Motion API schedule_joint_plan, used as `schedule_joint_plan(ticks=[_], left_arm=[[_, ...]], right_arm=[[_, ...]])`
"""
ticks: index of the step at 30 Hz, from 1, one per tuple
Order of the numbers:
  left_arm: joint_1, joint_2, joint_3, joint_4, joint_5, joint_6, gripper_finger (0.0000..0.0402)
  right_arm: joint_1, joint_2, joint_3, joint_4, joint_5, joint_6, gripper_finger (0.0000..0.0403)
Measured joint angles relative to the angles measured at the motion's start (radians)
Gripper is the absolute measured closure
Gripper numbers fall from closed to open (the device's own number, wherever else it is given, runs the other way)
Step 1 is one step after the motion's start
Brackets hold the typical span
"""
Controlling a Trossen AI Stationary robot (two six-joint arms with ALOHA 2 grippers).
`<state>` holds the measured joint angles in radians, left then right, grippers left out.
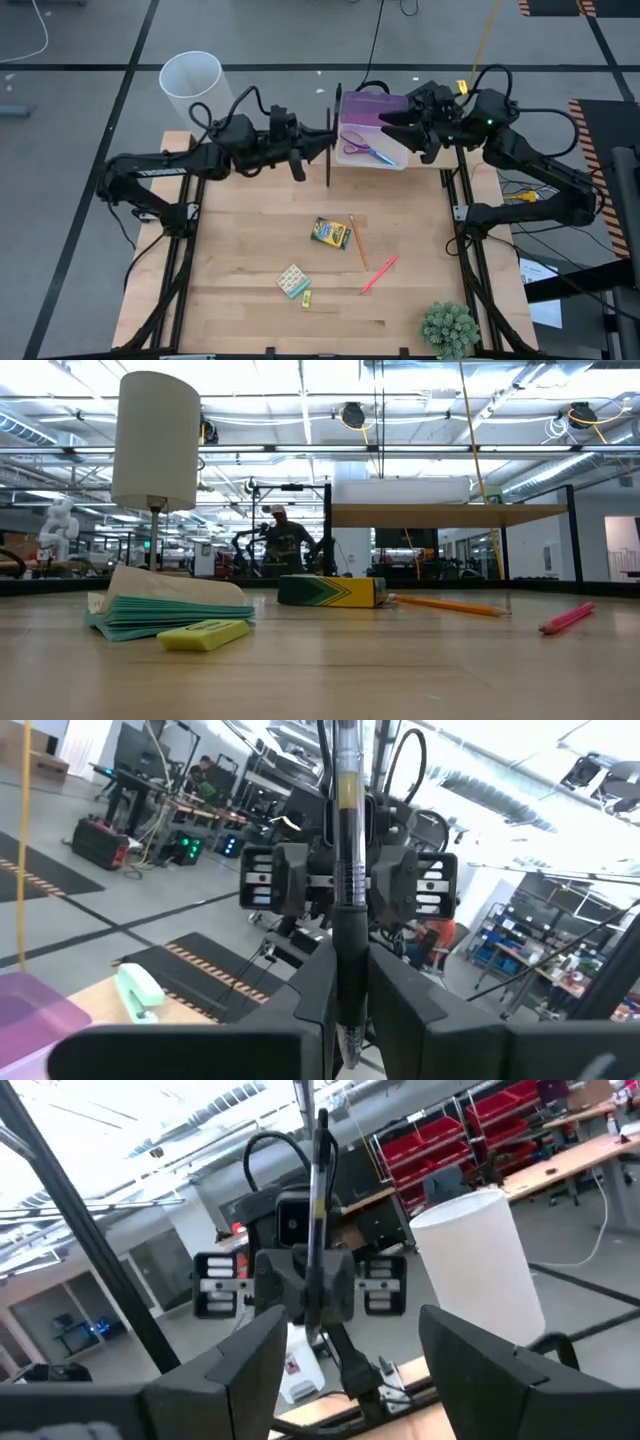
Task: Pick & place school supplies into a supply box
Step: Put the black pen into the purple supply box on the shelf
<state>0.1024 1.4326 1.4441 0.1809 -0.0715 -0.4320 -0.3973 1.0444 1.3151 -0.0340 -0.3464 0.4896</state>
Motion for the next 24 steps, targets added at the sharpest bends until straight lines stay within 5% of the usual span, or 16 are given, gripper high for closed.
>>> schedule_joint_plan(ticks=[24], left_arm=[[0.002,0.135,0.000,0.069,-0.026,0.064,0.0350]], right_arm=[[0.026,0.130,0.000,0.143,-0.026,0.021,0.0181]])
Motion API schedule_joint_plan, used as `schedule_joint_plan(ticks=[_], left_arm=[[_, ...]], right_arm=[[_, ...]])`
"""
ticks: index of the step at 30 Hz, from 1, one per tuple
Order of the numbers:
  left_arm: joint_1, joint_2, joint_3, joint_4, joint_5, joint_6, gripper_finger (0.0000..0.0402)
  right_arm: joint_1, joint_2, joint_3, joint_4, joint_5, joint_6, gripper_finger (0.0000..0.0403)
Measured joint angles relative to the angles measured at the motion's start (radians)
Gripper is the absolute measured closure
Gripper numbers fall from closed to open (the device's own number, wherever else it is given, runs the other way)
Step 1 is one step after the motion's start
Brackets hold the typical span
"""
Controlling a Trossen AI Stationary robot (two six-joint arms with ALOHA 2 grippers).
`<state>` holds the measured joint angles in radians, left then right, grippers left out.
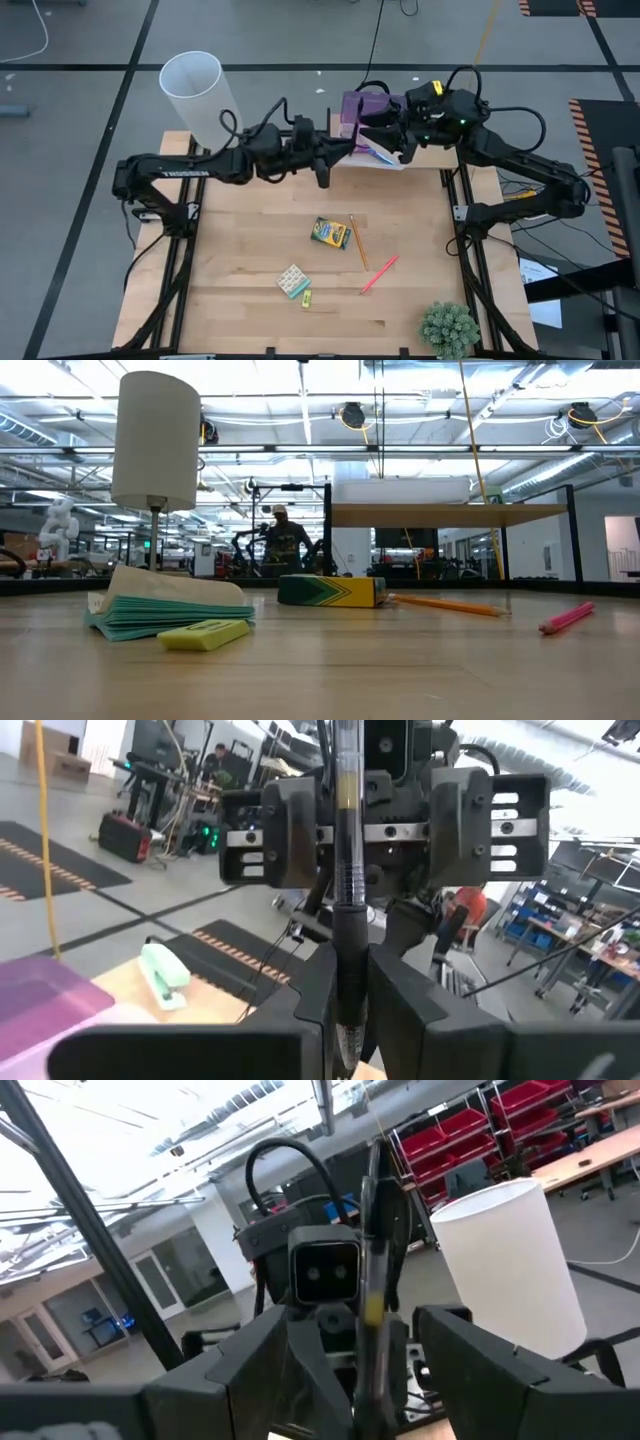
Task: Pick & place school supplies into a supply box
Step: Put the black pen into the purple supply box on the shelf
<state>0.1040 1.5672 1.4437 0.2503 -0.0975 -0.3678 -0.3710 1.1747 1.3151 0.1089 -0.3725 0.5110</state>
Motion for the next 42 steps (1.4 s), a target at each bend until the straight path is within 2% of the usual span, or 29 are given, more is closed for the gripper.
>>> schedule_joint_plan(ticks=[11,25,42], left_arm=[[0.000,0.023,0.000,0.022,0.000,-0.010,0.0350],[0.000,0.021,0.000,0.036,-0.008,-0.010,0.0350],[0.000,0.021,0.000,0.037,-0.008,-0.010,0.0350]], right_arm=[[0.000,0.015,0.000,-0.001,0.000,0.000,0.0191],[0.000,0.015,0.000,-0.016,0.000,0.000,0.0278],[0.000,0.007,0.000,-0.032,0.001,-0.003,0.0363]])
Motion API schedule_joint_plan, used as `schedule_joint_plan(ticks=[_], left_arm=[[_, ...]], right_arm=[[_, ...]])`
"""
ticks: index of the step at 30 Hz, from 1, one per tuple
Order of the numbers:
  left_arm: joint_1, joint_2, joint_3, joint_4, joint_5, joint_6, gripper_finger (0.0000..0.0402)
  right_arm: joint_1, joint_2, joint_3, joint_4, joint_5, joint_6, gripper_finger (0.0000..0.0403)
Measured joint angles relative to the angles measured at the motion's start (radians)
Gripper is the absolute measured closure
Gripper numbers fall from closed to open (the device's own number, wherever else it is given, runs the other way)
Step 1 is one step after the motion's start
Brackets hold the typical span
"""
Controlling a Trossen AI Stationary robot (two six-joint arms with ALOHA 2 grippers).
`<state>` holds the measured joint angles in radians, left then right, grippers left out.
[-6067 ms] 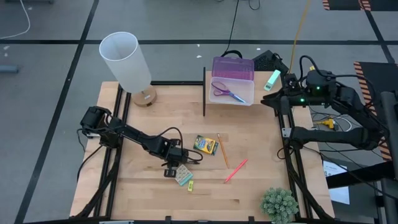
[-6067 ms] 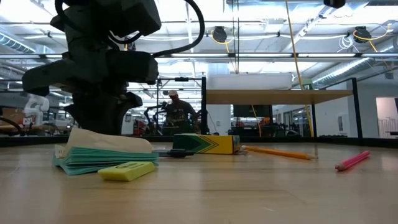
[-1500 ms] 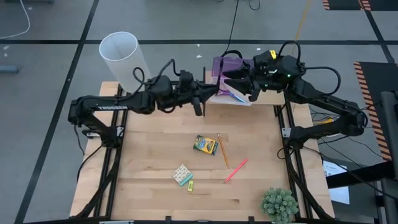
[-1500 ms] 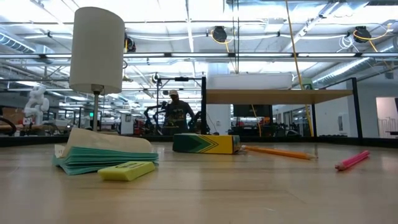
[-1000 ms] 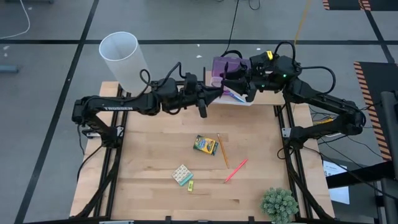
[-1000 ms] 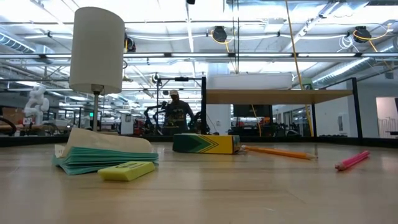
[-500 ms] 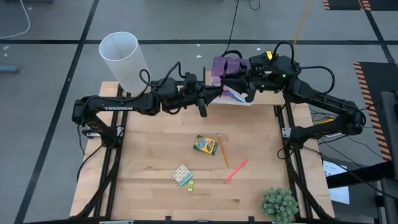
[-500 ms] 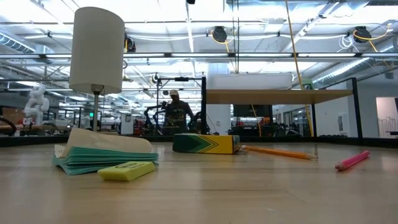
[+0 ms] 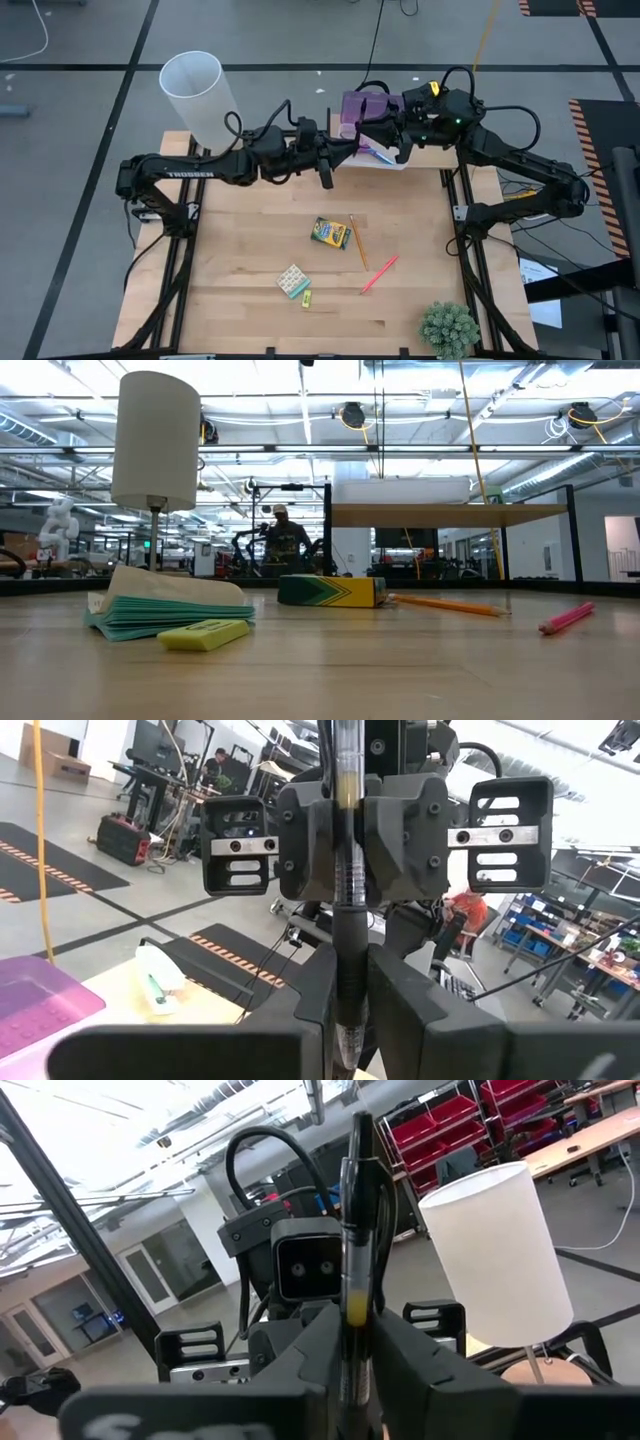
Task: Pick & place school supplies into a supply box
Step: Put the black pen into the purple supply box on the shelf
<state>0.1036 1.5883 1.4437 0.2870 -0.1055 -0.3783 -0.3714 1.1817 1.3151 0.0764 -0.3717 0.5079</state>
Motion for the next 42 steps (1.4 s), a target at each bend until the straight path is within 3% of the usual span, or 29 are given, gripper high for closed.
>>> schedule_joint_plan(ticks=[9,17,22,32,42], left_arm=[[-0.009,0.000,0.000,-0.006,0.000,0.032,0.0344],[-0.025,-0.001,0.000,-0.093,-0.026,0.010,0.0237],[-0.036,-0.002,0.000,-0.181,-0.026,-0.018,0.0199],[-0.047,-0.027,0.002,-0.364,0.000,-0.078,0.0192],[-0.040,-0.069,0.002,-0.514,-0.001,-0.075,0.0192]], right_arm=[[0.000,0.000,0.000,-0.006,-0.002,0.002,0.0361],[0.000,-0.034,0.000,-0.055,-0.002,-0.009,0.0364],[0.000,-0.068,0.000,-0.085,0.000,-0.008,0.0365],[-0.003,-0.106,0.004,-0.136,0.008,0.005,0.0365],[-0.044,-0.016,0.241,-0.520,0.009,-0.087,0.0365]])
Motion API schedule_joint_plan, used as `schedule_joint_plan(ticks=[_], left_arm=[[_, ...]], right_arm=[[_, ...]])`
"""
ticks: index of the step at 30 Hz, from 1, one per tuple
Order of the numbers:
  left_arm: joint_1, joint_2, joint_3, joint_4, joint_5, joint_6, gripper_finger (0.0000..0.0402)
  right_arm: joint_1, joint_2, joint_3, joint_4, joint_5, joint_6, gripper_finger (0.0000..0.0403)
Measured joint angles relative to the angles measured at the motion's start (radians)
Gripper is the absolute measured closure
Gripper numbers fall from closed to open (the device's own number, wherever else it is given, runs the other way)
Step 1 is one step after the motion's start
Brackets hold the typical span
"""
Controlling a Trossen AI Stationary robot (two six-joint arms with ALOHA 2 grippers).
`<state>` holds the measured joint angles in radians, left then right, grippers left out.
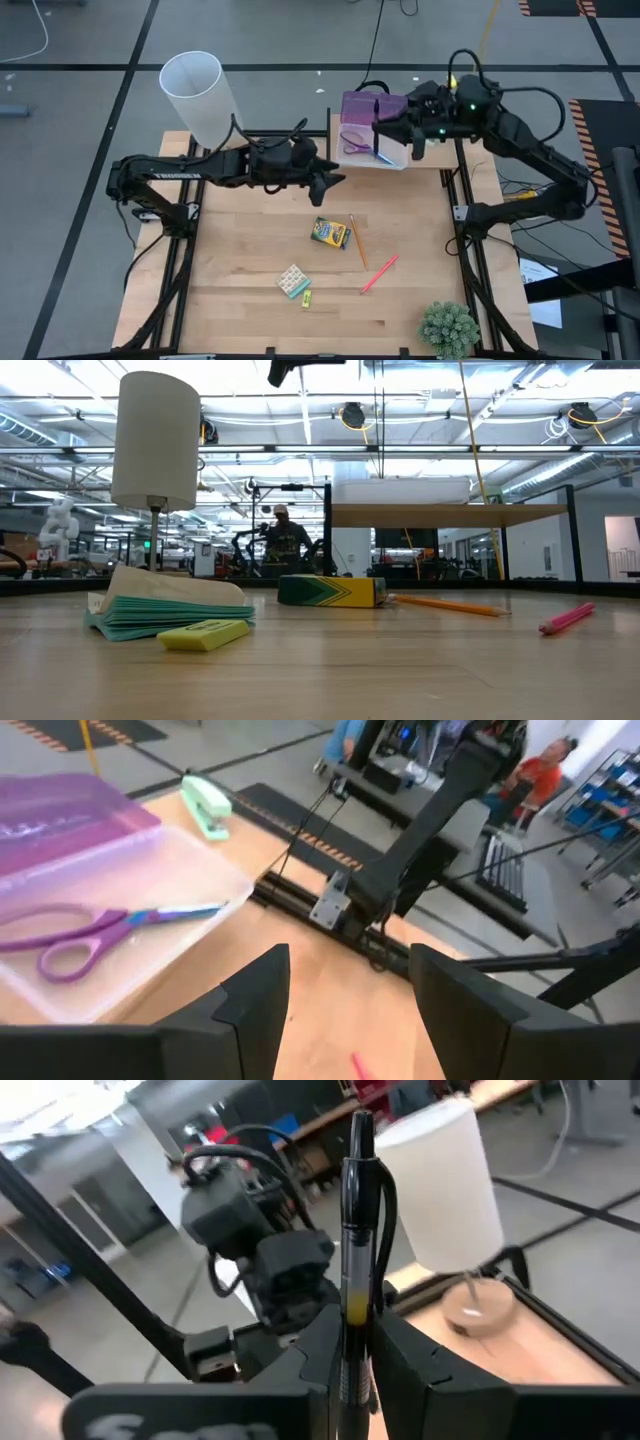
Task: Pick & place school supplies into a supply box
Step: Put the black pen into the purple supply box on the shelf
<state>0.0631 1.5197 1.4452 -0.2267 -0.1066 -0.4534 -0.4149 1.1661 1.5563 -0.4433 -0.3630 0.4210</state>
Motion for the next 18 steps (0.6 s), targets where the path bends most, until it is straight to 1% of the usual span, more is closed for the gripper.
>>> schedule_joint_plan(ticks=[2,10,14,18], left_arm=[[0.000,-0.005,-0.002,-0.033,0.000,0.001,0.0192],[0.000,-0.008,-0.002,-0.052,-0.006,-0.006,0.0192],[0.000,-0.008,-0.002,-0.069,-0.007,-0.021,0.0192],[0.000,-0.008,-0.002,-0.070,-0.007,-0.021,0.0192]], right_arm=[[-0.012,0.029,0.051,-0.062,-0.003,-0.023,0.0365],[-0.038,0.144,0.207,-0.278,-0.004,-0.143,0.0365],[-0.045,0.192,0.253,-0.348,-0.004,-0.208,0.0365],[-0.058,0.232,0.267,-0.436,-0.001,-0.331,0.0365]])
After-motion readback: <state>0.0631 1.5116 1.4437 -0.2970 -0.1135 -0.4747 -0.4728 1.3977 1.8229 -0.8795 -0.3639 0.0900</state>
